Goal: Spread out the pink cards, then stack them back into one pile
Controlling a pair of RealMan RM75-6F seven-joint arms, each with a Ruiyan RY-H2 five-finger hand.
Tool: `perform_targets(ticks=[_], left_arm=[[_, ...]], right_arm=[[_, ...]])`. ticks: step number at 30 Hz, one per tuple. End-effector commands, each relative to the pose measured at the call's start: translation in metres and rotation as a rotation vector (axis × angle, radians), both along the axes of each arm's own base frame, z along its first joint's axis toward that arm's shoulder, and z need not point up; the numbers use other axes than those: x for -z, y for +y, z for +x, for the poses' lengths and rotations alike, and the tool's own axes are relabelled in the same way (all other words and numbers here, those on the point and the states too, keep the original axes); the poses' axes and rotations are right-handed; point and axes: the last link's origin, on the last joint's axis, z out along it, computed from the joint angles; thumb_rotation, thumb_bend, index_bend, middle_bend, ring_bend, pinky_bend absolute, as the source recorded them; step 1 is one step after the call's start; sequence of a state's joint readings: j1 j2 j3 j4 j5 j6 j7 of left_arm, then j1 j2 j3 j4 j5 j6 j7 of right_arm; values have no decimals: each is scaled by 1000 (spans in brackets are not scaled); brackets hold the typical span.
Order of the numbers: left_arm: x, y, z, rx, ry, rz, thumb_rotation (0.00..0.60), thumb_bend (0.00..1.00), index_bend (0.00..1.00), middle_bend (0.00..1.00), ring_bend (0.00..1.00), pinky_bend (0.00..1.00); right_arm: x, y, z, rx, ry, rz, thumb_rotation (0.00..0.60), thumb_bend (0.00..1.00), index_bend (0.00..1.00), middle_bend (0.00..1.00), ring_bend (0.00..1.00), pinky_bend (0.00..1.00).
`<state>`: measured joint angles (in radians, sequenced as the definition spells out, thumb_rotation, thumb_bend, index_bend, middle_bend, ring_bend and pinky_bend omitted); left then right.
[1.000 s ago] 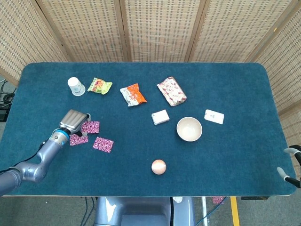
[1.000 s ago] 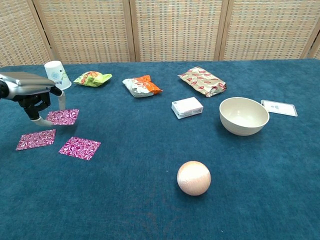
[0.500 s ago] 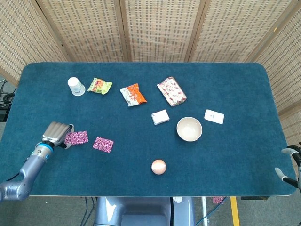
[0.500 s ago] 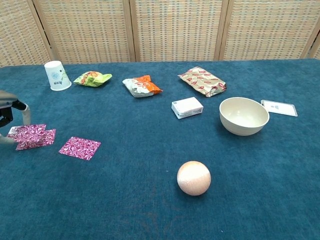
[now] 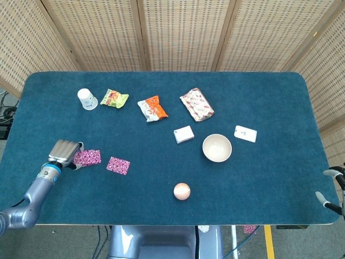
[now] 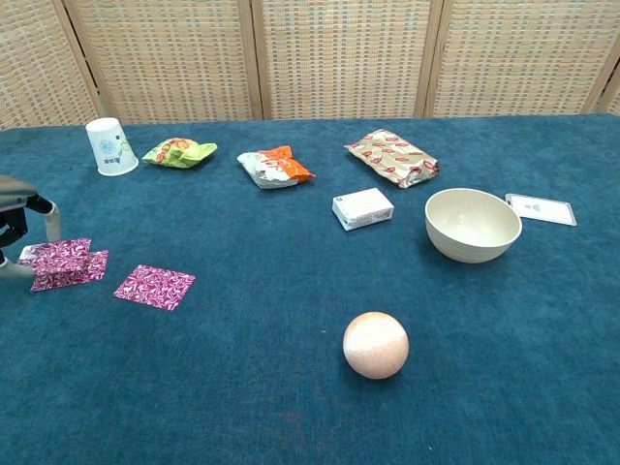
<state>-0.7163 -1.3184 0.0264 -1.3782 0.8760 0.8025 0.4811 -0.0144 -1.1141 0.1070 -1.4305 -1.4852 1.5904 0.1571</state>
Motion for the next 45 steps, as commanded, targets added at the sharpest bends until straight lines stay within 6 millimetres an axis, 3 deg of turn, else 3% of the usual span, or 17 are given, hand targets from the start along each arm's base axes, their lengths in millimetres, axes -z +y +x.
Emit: perform_targets(ticks=[1, 15, 35, 45], left_arm=[[3, 3, 2, 3, 1, -4, 524, 259, 420, 814, 792, 678], [13, 5, 4, 4, 7, -22, 521, 251, 419, 814, 791, 678], [13, 5, 5, 11, 11, -11, 521, 196, 331, 814, 792, 678], [11, 2, 32, 101, -54, -29, 522, 182, 298, 812, 792, 678]], right_arm=[[-1, 0, 0, 2, 2, -2, 600, 234, 348, 319, 162, 139], [-3, 3, 0, 6, 6, -8, 600, 234, 348, 319, 162, 139], [-5, 4, 0, 2, 9, -20, 600, 234, 348, 319, 162, 139], [-5, 4, 2, -1, 12, -21, 600, 234, 348, 319, 162, 139]])
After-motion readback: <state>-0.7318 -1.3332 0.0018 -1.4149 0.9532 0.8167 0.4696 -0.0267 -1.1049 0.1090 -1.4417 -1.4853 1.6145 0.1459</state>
